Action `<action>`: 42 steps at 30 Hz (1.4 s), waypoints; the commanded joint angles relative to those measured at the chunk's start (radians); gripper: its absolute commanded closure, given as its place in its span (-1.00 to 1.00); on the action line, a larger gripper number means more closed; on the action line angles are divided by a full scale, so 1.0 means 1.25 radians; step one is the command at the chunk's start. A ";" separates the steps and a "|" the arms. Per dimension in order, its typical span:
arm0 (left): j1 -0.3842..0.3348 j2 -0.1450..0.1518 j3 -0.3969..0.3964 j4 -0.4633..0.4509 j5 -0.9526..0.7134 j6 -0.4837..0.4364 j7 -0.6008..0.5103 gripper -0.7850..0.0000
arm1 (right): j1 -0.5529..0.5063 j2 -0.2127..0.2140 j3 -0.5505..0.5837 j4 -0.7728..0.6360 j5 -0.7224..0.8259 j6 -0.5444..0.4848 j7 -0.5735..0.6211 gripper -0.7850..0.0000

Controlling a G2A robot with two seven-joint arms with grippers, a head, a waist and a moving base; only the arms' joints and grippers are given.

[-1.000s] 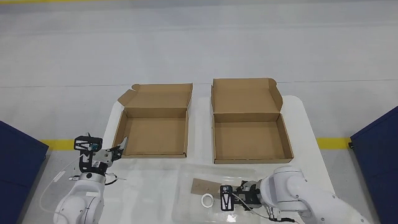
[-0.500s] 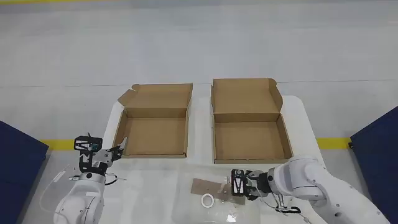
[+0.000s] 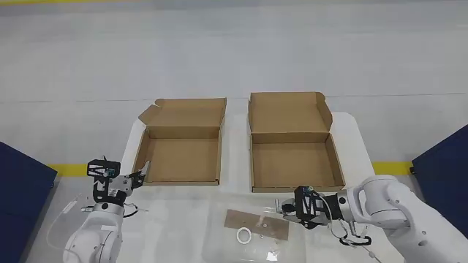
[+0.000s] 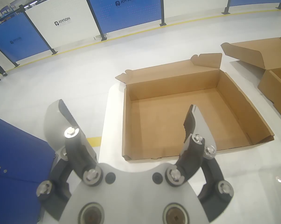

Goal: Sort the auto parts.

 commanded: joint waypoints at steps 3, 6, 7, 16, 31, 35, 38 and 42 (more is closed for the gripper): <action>0.000 0.000 0.000 0.000 0.000 0.000 0.000 -1.00 | 0.000 0.000 0.000 0.000 0.000 0.000 0.000 1.00; 0.000 0.000 0.000 0.000 0.000 0.000 0.000 -1.00 | 0.000 0.000 0.000 0.000 0.000 0.000 0.000 1.00; 0.000 0.000 0.000 0.000 0.000 0.000 0.000 -1.00 | 0.000 0.000 0.000 0.000 0.000 0.000 0.000 1.00; 0.000 0.000 0.000 0.000 0.000 0.000 0.000 -1.00 | 0.000 0.000 0.000 0.000 0.000 0.000 0.000 1.00; 0.000 0.000 0.000 0.000 0.000 0.000 0.000 -1.00 | 0.000 0.003 -0.003 0.030 0.107 -0.038 -0.133 1.00; 0.000 0.000 0.000 0.000 0.000 0.000 0.000 -1.00 | 0.008 0.016 -0.012 0.036 0.187 -0.038 -0.182 1.00; 0.000 0.000 0.000 0.000 0.000 0.000 0.000 -1.00 | 0.016 0.028 -0.019 0.050 0.231 -0.038 -0.206 1.00; 0.000 0.000 0.000 0.000 0.000 0.000 0.000 -1.00 | 0.021 0.033 -0.025 0.057 0.248 -0.038 -0.223 1.00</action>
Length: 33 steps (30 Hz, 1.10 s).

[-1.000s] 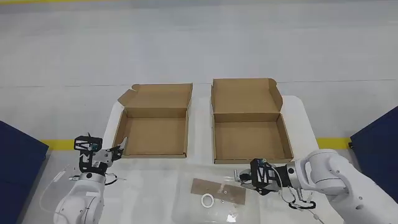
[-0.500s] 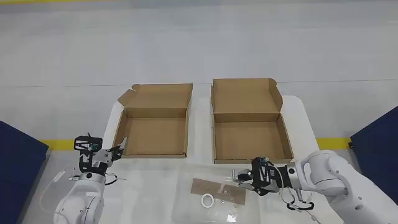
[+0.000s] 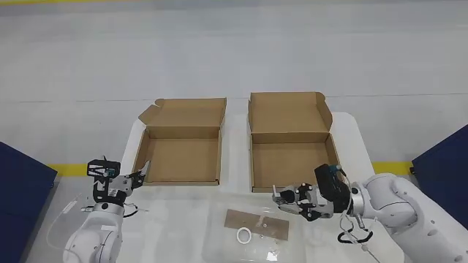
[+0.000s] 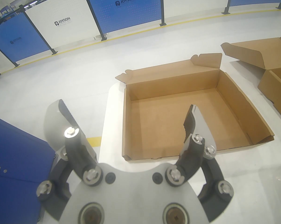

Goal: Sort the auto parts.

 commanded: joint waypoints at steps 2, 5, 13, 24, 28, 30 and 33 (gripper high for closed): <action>0.000 0.000 0.000 0.000 0.000 0.000 0.000 -1.00 | 0.000 0.000 0.000 0.000 -0.001 0.000 0.001 1.00; 0.000 0.000 0.000 0.000 0.000 0.000 0.000 -1.00 | 0.000 0.000 0.000 0.000 -0.001 0.000 0.001 1.00; 0.000 0.000 0.000 0.000 0.000 0.000 0.000 -1.00 | -0.001 -0.003 0.003 0.014 0.056 0.000 -0.021 1.00; 0.000 0.000 0.000 0.000 0.000 0.000 0.000 -1.00 | 0.051 0.007 -0.032 0.007 0.332 0.000 0.034 1.00; 0.000 0.000 0.000 0.000 0.000 0.000 0.000 -1.00 | 0.064 0.007 -0.039 0.001 0.377 0.000 0.047 1.00; 0.000 0.000 0.000 0.000 0.000 0.000 0.000 -1.00 | 0.064 0.007 -0.039 0.001 0.377 0.000 0.047 1.00; 0.000 0.000 0.000 0.000 0.000 0.000 0.000 -1.00 | 0.064 0.007 -0.039 0.001 0.377 0.000 0.047 1.00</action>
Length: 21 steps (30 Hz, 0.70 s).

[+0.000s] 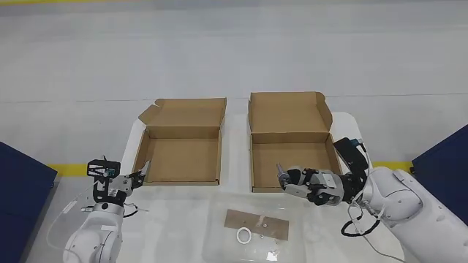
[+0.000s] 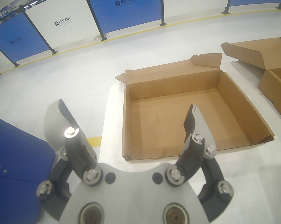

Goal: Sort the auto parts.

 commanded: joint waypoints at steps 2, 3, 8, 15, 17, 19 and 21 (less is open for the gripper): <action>0.000 0.000 0.000 0.000 0.000 0.000 0.000 -1.00 | 0.000 0.000 0.000 0.000 0.000 0.000 0.000 1.00; 0.000 0.000 0.000 0.000 0.000 0.000 0.000 -1.00 | 0.000 0.000 0.000 0.000 0.000 0.000 0.000 1.00; 0.000 0.000 0.000 0.000 0.000 0.000 0.000 -1.00 | -0.004 -0.010 -0.031 -0.027 0.115 0.000 -0.036 1.00; 0.000 0.000 0.000 0.000 0.000 0.000 0.000 -1.00 | 0.064 -0.022 -0.065 -0.018 0.374 0.000 0.090 1.00; 0.000 0.000 0.000 0.000 0.000 0.000 0.000 -1.00 | 0.084 -0.027 -0.074 -0.015 0.457 0.000 0.144 1.00; 0.000 0.000 0.000 0.000 0.000 0.000 0.000 -1.00 | 0.105 -0.035 -0.091 -0.010 0.541 0.000 0.211 1.00; 0.000 0.000 0.000 0.000 0.000 0.000 0.000 -1.00 | 0.113 -0.037 -0.095 -0.003 0.566 0.000 0.230 1.00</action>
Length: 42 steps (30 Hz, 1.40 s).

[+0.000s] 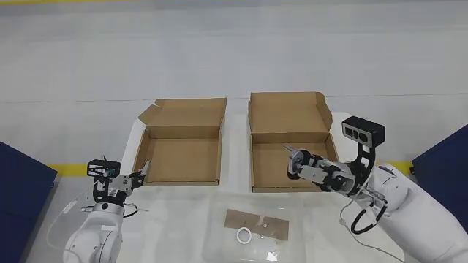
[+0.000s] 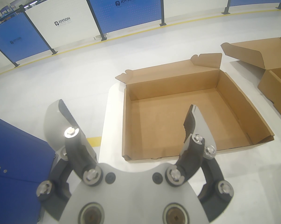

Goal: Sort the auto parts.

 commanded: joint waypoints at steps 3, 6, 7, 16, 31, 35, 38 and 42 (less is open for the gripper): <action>0.000 0.000 0.000 0.000 0.000 0.000 0.000 -1.00 | 0.001 0.000 0.000 0.001 0.002 0.000 0.001 1.00; 0.000 0.000 0.000 0.000 0.000 0.000 0.000 -1.00 | 0.001 0.000 0.000 0.001 0.002 0.000 0.001 1.00; 0.000 0.000 0.000 0.000 0.000 0.000 0.000 -1.00 | 0.001 0.000 0.000 0.001 0.002 0.000 0.001 1.00; 0.000 0.000 0.000 0.000 0.000 0.000 0.000 -1.00 | -0.004 -0.023 -0.048 -0.061 0.224 0.014 0.014 1.00; 0.000 0.000 0.000 0.000 0.000 0.000 0.000 -1.00 | 0.030 -0.055 -0.077 -0.060 0.415 0.075 0.099 1.00; 0.000 0.000 0.000 0.000 0.000 0.000 0.000 -1.00 | 0.023 -0.071 -0.082 -0.093 0.488 0.097 0.091 1.00; 0.000 0.000 0.000 0.000 0.000 0.000 0.000 -1.00 | 0.023 -0.085 -0.086 -0.094 0.554 0.106 0.115 1.00; 0.000 0.000 0.000 0.000 0.000 0.000 0.000 -1.00 | 0.024 -0.104 -0.083 -0.088 0.625 0.113 0.155 1.00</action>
